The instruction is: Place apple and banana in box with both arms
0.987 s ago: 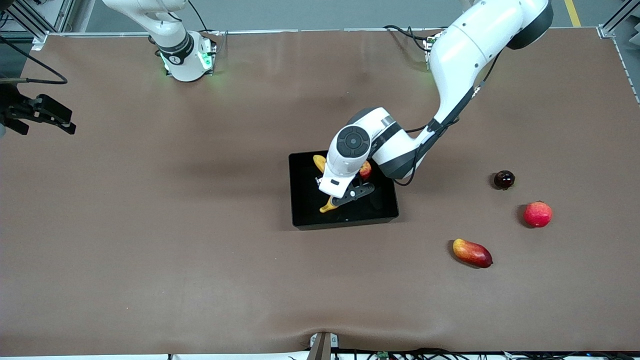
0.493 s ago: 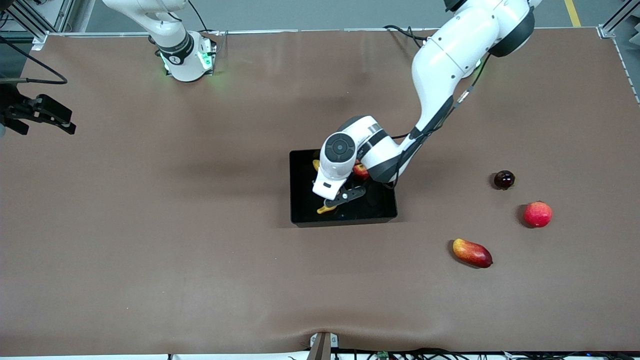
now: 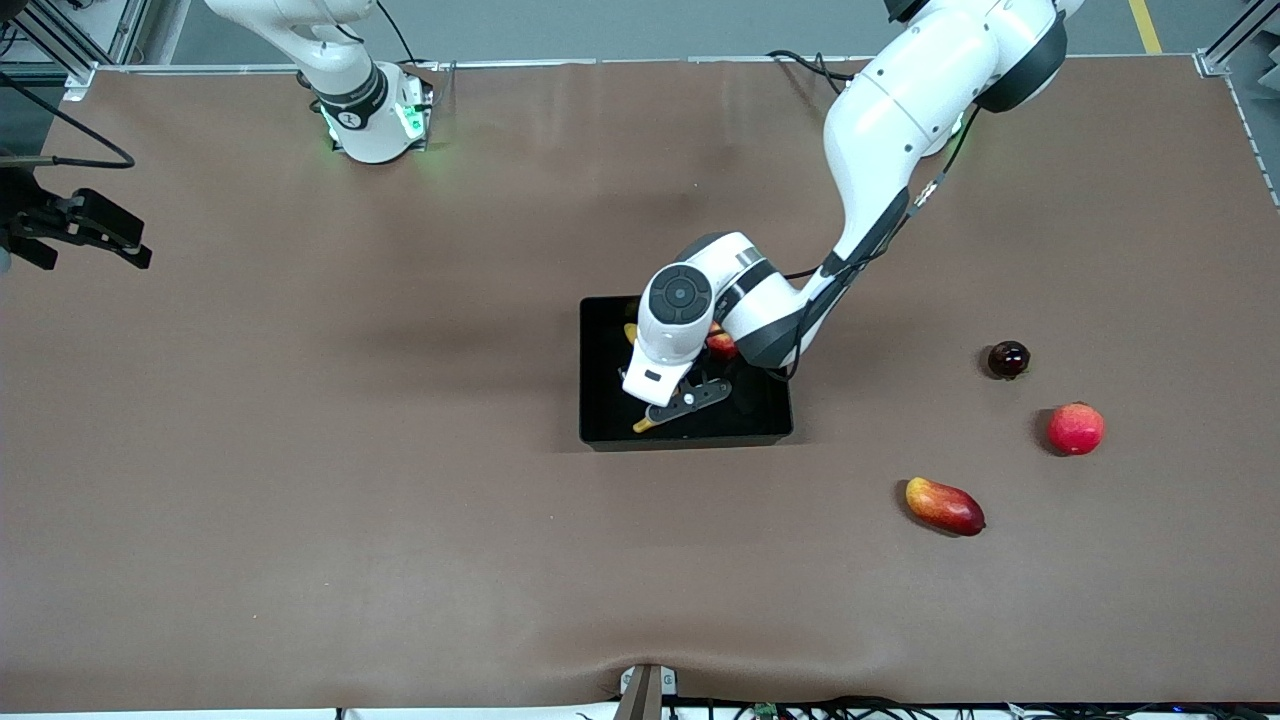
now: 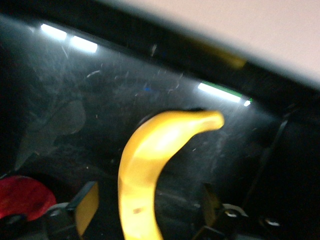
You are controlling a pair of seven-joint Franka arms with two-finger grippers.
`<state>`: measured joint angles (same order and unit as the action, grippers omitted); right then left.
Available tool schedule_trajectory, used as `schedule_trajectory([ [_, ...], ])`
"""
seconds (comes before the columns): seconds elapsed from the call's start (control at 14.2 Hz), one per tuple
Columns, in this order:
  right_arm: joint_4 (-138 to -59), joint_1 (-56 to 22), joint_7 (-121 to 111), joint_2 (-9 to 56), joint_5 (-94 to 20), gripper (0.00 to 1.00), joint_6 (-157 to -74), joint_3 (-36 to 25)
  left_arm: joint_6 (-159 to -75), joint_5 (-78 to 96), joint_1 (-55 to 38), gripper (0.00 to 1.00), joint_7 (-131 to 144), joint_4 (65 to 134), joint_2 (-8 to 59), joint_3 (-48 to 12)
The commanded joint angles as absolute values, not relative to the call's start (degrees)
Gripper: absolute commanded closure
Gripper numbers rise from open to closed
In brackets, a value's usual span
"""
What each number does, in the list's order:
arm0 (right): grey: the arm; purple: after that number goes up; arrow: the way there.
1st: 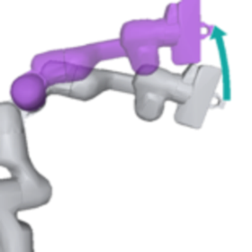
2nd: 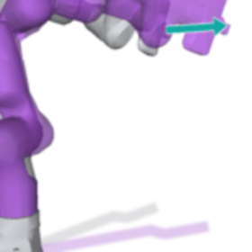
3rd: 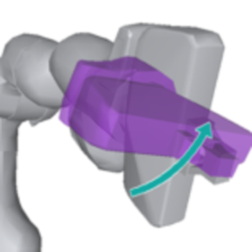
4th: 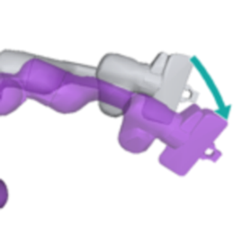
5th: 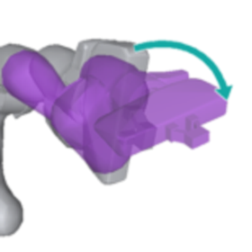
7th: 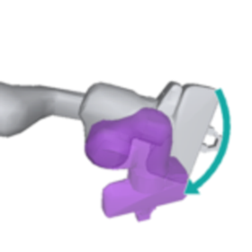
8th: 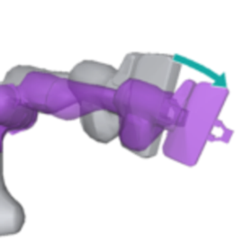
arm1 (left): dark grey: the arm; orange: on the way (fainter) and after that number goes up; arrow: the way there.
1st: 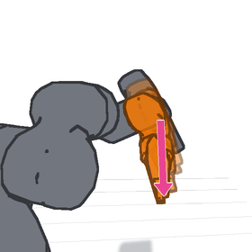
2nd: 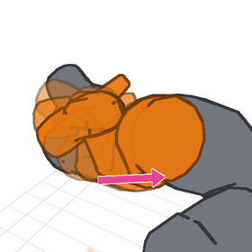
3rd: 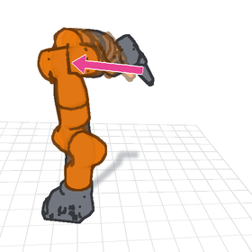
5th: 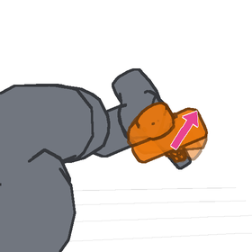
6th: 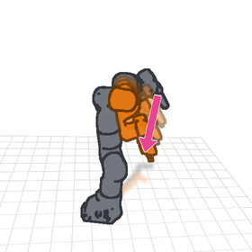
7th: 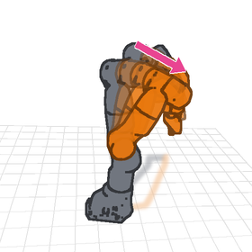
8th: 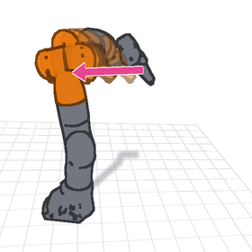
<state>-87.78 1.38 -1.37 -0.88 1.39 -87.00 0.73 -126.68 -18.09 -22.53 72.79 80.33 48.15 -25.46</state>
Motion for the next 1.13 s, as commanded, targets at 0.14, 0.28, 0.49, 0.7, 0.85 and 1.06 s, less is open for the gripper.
schedule_trajectory([
  [0.14,-87.5,1.6,-0.4,-0.7,2.6,0.00,-86.9,1.1,-121.1,-18.9,-16.8,0.00,70.9,81.3,37.6,-25.7],
  [0.28,-87.5,1.4,-0.4,-0.7,2.6,0.00,-87.0,1.1,-116.1,-18.7,-14.7,0.00,68.0,81.3,34.4,-25.8],
  [0.49,-87.5,1.3,-0.4,-0.7,2.6,0.00,-87.0,1.1,-110.1,-18.6,-10.3,0.00,60.4,81.3,30.4,-25.9],
  [0.7,-87.5,1.3,-0.4,-0.7,2.6,0.00,-87.0,1.1,-105.8,-18.5,-6.2,0.00,54.7,81.4,27.0,-25.9],
  [0.85,-87.5,1.3,-0.4,-0.7,2.6,0.00,-87.0,1.1,-104.0,-18.5,-3.0,0.00,49.2,81.5,24.4,-25.9],
  [1.06,-87.5,1.3,-0.4,-0.7,2.6,0.00,-87.0,1.1,-100.8,-16.4,1.8,0.00,39.9,81.5,21.4,-25.9],
])
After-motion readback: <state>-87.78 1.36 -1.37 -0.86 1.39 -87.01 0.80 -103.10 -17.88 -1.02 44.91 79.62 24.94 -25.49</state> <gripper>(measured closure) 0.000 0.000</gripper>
